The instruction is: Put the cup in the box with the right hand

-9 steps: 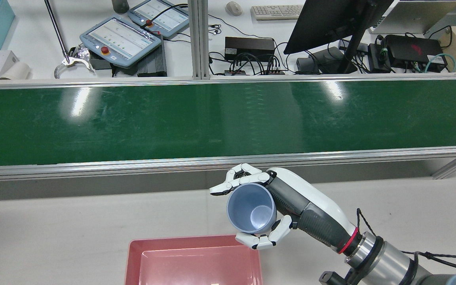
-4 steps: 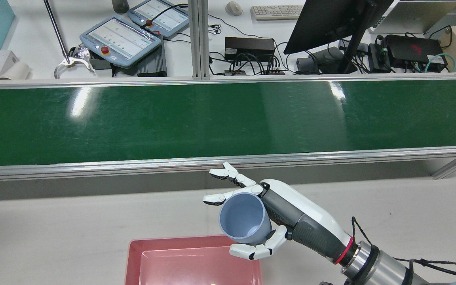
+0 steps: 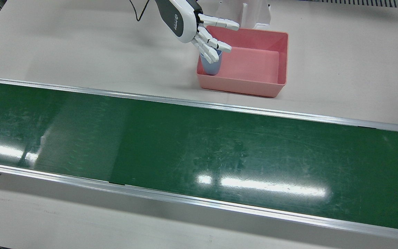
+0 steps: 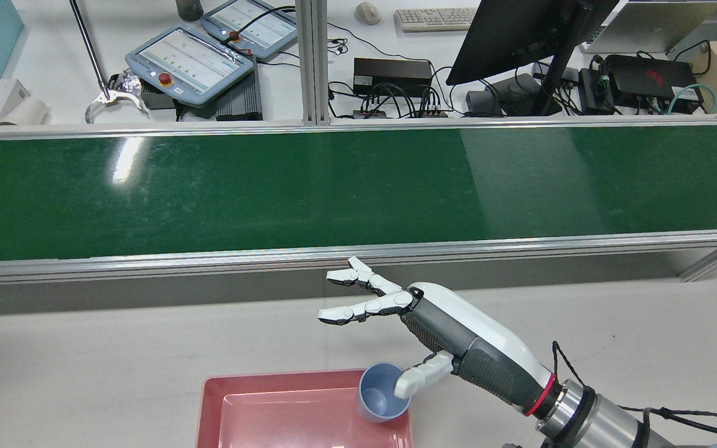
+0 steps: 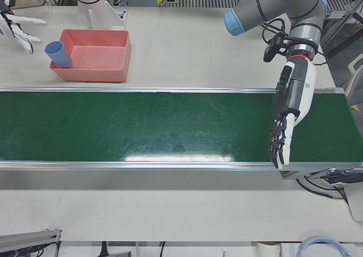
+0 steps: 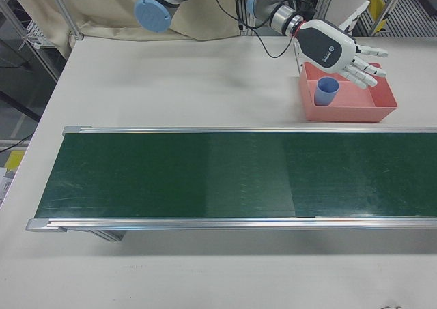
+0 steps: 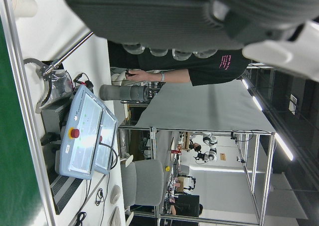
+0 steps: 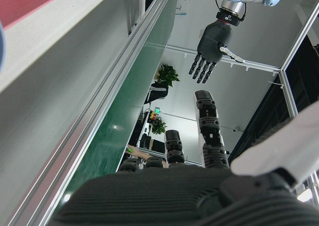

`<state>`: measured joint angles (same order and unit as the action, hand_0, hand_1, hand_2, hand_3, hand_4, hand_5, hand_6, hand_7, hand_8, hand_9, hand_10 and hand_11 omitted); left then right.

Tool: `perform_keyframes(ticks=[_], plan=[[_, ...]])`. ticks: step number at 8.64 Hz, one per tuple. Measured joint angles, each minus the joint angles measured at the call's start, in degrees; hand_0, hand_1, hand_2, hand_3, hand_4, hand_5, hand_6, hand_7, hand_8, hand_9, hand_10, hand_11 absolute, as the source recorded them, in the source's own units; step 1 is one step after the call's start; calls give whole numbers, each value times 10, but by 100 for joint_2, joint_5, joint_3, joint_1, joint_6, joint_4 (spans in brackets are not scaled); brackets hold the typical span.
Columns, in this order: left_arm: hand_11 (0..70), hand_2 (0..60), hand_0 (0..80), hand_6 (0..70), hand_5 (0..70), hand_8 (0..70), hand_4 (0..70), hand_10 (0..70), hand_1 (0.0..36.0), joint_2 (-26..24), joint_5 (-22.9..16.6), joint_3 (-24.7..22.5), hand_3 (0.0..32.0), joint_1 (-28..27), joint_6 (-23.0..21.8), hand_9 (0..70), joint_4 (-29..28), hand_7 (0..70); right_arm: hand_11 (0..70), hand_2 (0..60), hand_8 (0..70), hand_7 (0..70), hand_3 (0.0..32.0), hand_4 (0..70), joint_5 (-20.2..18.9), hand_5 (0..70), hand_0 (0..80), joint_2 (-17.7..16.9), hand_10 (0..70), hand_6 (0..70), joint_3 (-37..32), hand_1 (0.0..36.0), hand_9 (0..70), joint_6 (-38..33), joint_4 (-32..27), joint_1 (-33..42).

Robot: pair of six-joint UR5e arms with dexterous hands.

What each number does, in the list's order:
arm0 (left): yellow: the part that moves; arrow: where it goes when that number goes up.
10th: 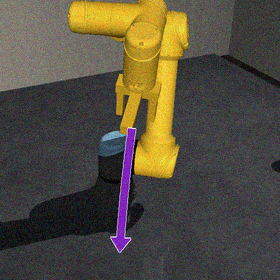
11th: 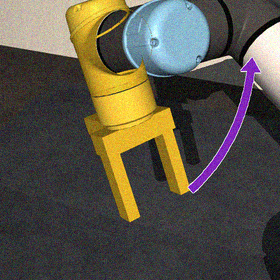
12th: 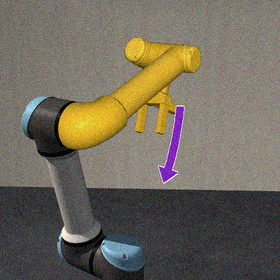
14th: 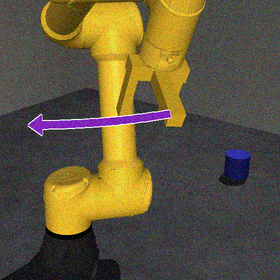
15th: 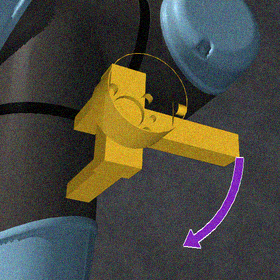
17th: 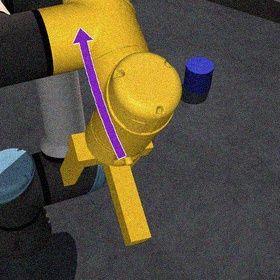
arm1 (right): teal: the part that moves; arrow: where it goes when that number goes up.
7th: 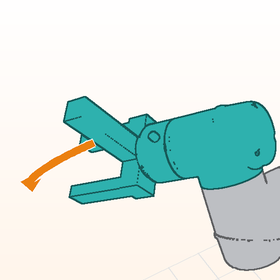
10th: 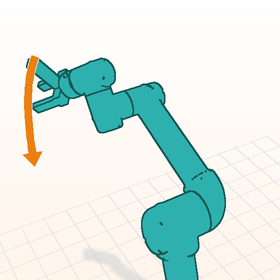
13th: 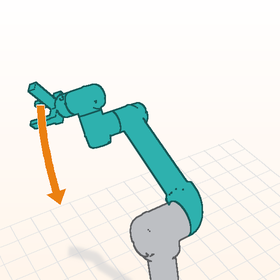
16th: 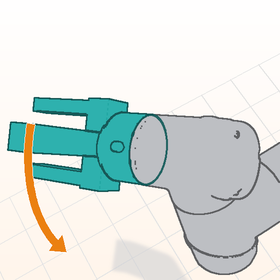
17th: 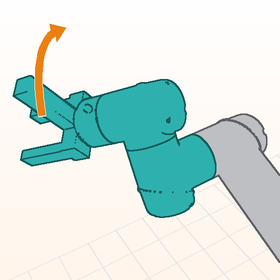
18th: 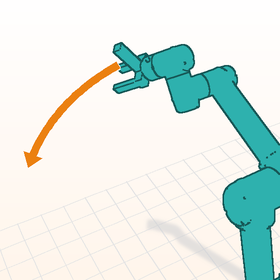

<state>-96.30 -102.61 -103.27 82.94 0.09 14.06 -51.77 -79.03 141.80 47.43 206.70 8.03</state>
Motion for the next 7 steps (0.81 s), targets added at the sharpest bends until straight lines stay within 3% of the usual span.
perform_keyframes(ticks=[1, 2, 3, 4, 5, 6, 7], plan=[[0, 0, 0, 0, 0, 0, 0, 0, 0, -1, 2, 0, 0, -1, 0, 0, 0, 0, 78, 282, 10, 195, 0, 165, 0, 83, 590, -8, 34, 66, 12, 279, 51, -13, 1, 1], [0, 0, 0, 0, 0, 0, 0, 0, 0, -2, 1, 0, 0, -3, 0, 0, 0, 0, 105, 550, 25, 239, 0, 232, -9, 103, 638, -35, 48, 81, 63, 357, 74, -32, 11, 103], [0, 0, 0, 0, 0, 0, 0, 0, 0, -3, -2, 0, 0, -2, 0, 0, 0, 0, 113, 600, 35, 261, 0, 204, -30, 105, 587, -139, 54, 87, 175, 360, 91, -59, 25, 401], [0, 0, 0, 0, 0, 0, 0, 0, 0, -3, -4, 0, 0, -3, 0, 0, 0, 0, 111, 600, 34, 250, 0, 234, -53, 98, 592, -310, 54, 83, 281, 358, 89, -148, 47, 839], [0, 0, 0, 0, 0, 0, 0, 0, 0, -3, -4, 0, 0, -3, 0, 0, 0, 0, 110, 516, 26, 210, 0, 223, -79, 96, 621, -557, 53, 75, 342, 344, 72, -366, 86, 1441], [0, 0, 0, 0, 0, 0, 0, 0, 0, -3, -2, 0, 0, -4, 0, 0, 0, 0, 110, 198, 20, 176, 0, 256, -108, 99, 773, -808, 53, 70, 335, 319, 58, -645, 161, 2067], [0, 0, 0, 0, 0, 0, 0, 0, 0, -3, -2, 0, 0, -3, 0, 0, 0, 0, 109, 74, 23, 163, 0, 245, -286, 96, 773, -1028, 53, 67, 235, 294, 60, -892, 242, 2786]])
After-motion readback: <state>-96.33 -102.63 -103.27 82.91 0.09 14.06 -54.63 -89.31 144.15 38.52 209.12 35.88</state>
